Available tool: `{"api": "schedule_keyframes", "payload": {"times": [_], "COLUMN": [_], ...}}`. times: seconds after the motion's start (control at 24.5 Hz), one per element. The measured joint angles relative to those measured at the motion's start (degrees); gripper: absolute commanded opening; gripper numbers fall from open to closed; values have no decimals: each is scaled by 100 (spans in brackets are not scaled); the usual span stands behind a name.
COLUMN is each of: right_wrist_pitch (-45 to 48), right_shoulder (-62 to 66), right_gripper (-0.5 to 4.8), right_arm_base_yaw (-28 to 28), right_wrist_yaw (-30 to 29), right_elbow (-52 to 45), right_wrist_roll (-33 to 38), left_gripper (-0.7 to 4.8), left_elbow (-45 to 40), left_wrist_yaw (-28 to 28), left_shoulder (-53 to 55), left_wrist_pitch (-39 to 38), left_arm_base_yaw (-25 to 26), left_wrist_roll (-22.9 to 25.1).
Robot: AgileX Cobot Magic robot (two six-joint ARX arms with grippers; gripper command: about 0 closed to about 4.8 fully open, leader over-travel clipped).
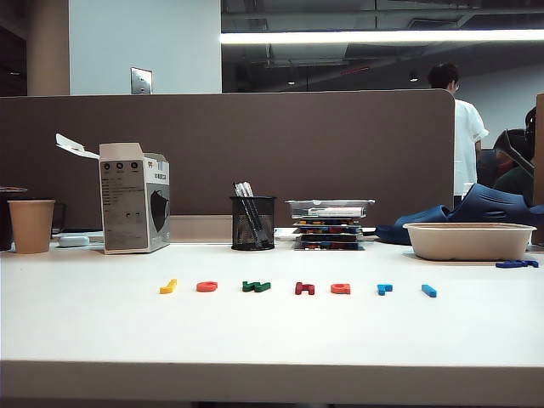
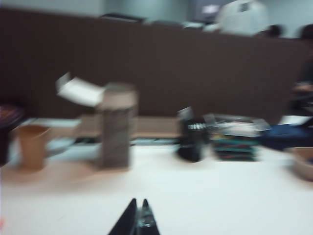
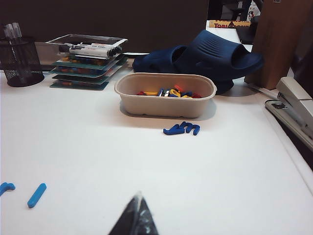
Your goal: Select the appropriate letters from the row of letter magnets placed on the table to arrange into the word "car".
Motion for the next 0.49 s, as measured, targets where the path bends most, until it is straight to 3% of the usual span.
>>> {"api": "schedule_keyframes", "payload": {"times": [0.16, 0.33, 0.41, 0.49], "right_wrist_pitch": [0, 0, 0, 0], "right_shoulder": [0, 0, 0, 0], "right_gripper": [-6, -6, -6, -6], "right_arm_base_yaw": [0, 0, -2, 0], "right_wrist_yaw": [0, 2, 2, 0], "right_elbow": [0, 0, 0, 0], "right_wrist_roll": [0, -2, 0, 0], "left_gripper": [-6, -6, -6, -6], "left_elbow": [964, 2015, 3373, 4087], "left_wrist_yaw": [831, 1027, 1611, 2070], "left_shoulder": [278, 922, 2033, 2605], "left_wrist_pitch": [-922, -1499, -1729, -1847], "left_arm_base_yaw": [0, 0, 0, 0], "left_wrist_roll": [114, 223, 155, 55]}}
